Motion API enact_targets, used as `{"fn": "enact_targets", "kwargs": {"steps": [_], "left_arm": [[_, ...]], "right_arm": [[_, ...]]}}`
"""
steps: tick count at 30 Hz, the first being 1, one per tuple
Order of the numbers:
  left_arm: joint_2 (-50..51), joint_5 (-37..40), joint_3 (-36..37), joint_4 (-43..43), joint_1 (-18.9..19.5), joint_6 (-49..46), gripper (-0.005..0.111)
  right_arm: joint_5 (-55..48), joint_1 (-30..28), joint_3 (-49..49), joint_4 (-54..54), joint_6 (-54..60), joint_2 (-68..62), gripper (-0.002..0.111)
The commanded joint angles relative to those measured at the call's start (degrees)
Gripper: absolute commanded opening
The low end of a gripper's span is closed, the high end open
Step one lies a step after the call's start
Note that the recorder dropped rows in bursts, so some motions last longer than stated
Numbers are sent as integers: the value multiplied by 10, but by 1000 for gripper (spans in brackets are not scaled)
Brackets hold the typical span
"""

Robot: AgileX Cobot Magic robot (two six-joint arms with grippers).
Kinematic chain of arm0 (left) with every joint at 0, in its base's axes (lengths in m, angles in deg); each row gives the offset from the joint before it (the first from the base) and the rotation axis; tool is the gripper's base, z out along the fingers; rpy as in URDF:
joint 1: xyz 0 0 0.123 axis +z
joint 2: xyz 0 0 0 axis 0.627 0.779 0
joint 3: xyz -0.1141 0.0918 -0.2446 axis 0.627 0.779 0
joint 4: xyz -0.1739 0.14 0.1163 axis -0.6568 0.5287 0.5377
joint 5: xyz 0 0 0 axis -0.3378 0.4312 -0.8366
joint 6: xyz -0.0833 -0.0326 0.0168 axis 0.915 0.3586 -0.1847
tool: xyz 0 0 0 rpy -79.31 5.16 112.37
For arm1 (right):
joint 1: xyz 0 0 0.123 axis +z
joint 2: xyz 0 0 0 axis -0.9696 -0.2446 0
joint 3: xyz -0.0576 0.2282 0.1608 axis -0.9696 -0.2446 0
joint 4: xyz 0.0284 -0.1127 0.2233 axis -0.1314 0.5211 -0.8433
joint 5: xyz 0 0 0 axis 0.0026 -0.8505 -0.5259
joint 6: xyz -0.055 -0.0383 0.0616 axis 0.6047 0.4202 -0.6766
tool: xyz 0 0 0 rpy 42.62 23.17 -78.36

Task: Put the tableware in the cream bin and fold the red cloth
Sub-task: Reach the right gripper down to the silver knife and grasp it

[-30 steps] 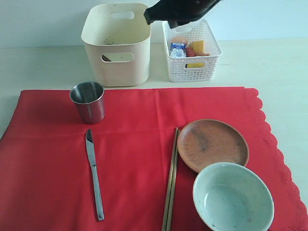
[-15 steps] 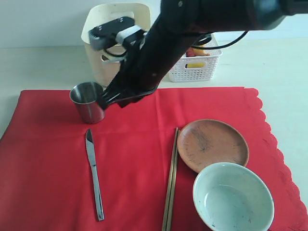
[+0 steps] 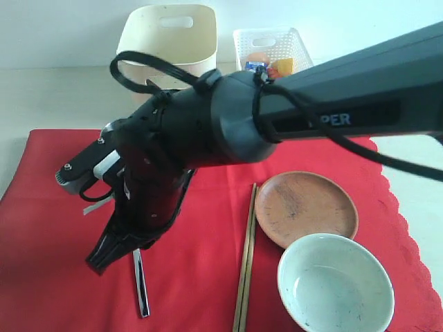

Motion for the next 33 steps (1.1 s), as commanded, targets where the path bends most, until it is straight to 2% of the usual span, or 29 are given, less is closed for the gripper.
{"fn": "enact_targets", "kwargs": {"steps": [1,6,14,20,23,29,33], "left_arm": [[-3,-2,0,-4,1,0,0],[-3,-2,0,-4,1,0,0],[-3,-2,0,-4,1,0,0],[-3,-2,0,-4,1,0,0],[-3,-2,0,-4,1,0,0],[-3,-2,0,-4,1,0,0],[-3,-2,0,-4,1,0,0]], "right_arm": [[14,10,1,32,-49,-18,40],[58,10,1,27,-49,-22,41],[65,10,2,11,-49,-43,41],[15,10,41,14,-49,-80,40],[8,10,52,14,-45,-83,32],[-13,10,53,16,-31,-83,2],[-22,10,53,11,-15,-80,0]]}}
